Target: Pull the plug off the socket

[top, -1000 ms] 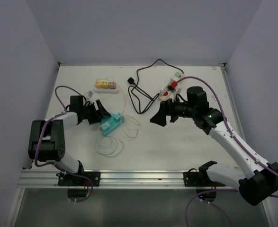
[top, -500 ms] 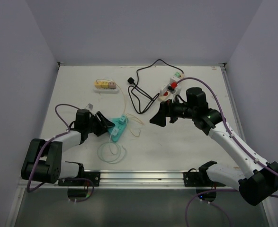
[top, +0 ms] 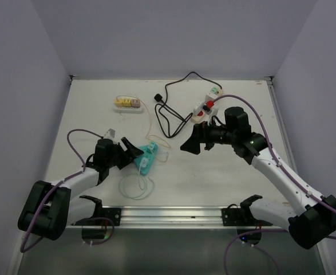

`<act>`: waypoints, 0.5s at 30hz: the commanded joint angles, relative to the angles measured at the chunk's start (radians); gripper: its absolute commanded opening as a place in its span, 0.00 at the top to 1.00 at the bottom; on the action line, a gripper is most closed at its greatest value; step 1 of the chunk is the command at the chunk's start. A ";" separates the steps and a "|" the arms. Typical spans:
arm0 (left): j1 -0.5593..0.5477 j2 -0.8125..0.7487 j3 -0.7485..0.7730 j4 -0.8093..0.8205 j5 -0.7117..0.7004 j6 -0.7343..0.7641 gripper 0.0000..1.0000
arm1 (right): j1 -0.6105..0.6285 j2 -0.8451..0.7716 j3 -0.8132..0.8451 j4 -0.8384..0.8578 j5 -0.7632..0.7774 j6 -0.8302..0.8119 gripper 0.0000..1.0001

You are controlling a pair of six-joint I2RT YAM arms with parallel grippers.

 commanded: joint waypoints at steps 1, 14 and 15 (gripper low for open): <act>-0.004 0.019 -0.020 0.064 -0.022 0.107 0.18 | 0.001 0.001 -0.007 0.047 -0.022 0.018 0.01; -0.003 0.223 -0.060 0.281 0.057 0.129 0.23 | 0.038 0.039 -0.056 0.098 0.010 0.021 0.01; -0.003 0.231 -0.063 0.294 0.062 0.120 0.24 | 0.050 0.040 -0.059 0.101 0.013 0.021 0.01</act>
